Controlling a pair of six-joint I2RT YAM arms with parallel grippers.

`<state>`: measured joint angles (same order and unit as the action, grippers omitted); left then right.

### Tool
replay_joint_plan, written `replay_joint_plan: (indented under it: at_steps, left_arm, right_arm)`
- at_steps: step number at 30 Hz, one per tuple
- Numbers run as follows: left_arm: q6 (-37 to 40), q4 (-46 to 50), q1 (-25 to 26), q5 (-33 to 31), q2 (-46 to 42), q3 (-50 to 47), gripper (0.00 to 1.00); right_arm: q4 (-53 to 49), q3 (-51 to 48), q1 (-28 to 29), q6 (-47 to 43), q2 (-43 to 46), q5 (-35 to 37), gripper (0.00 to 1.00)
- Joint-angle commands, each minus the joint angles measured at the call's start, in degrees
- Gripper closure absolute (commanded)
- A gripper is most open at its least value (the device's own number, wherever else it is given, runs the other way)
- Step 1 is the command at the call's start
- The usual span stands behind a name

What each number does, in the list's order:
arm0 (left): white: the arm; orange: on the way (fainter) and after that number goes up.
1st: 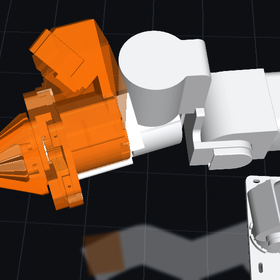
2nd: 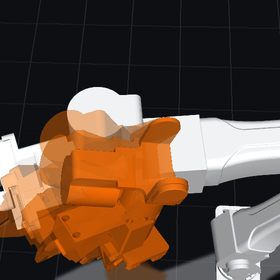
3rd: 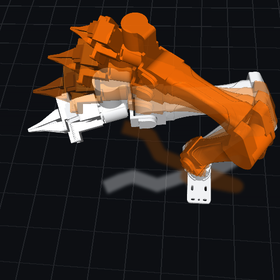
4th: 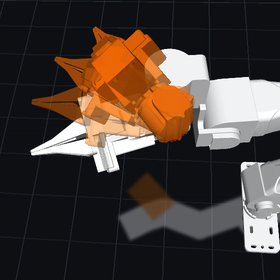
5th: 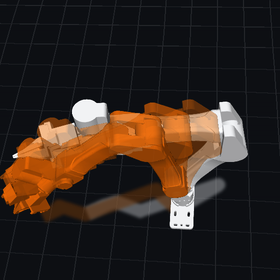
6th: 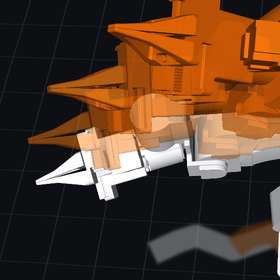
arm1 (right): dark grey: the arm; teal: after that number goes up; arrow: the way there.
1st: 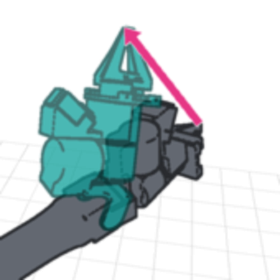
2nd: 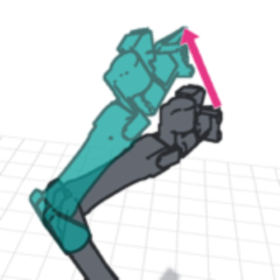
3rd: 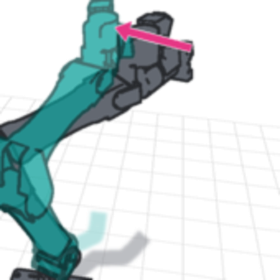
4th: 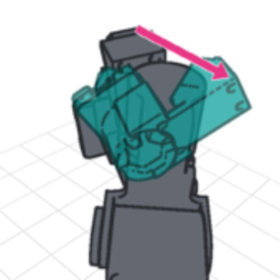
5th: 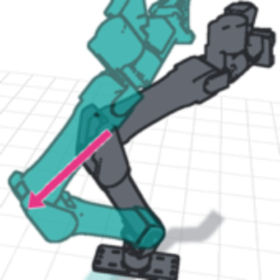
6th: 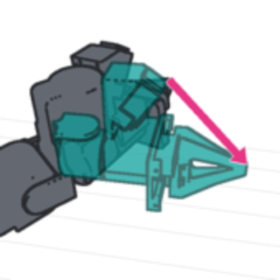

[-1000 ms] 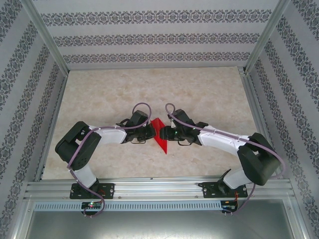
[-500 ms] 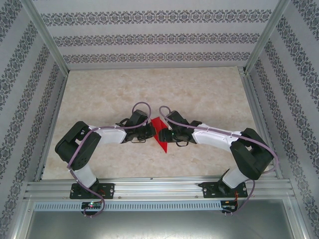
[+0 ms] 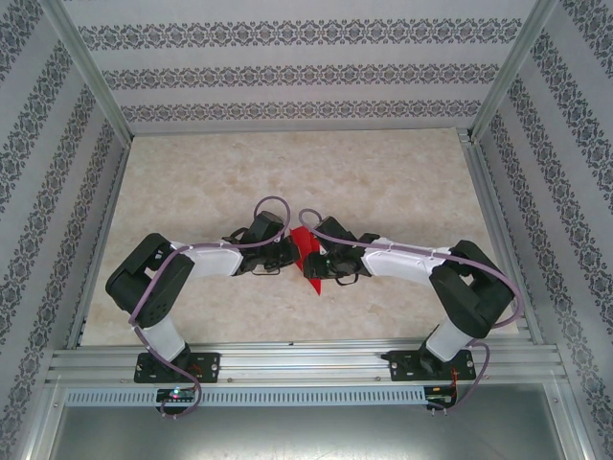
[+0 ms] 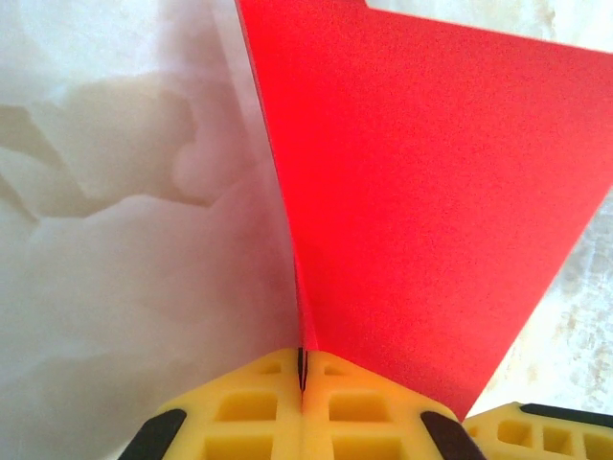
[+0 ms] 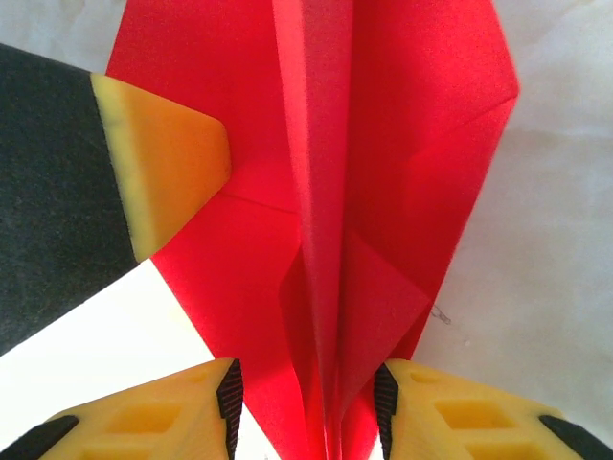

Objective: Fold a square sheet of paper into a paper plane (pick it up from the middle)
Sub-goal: Move a paper plane to the center of the table.

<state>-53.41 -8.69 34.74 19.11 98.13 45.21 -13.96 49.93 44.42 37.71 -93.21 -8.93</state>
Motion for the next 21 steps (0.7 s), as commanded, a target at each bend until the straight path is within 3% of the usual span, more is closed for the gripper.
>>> replay_joint_plan:
  at_steps: [1,12,18,21]
  left_arm:
    - [0.11,-1.24,-0.57,0.33,-0.26,0.00,1.00]
    - [0.15,-1.16,-0.57,0.34,-0.48,-0.14,1.00]
    - [0.23,-0.91,-0.64,0.13,-0.74,-0.21,1.00]
    - [0.32,-0.39,-0.64,-0.12,-1.07,-0.01,1.00]
  right_arm:
    - [1.37,1.54,0.53,-0.51,-1.16,-1.50,0.58]
    - [-0.82,4.22,0.83,0.37,-3.76,3.99,0.72]
    - [-0.46,4.91,0.95,0.61,-5.13,4.14,0.76]
    - [-0.66,5.20,1.06,0.58,-5.49,4.22,0.83]
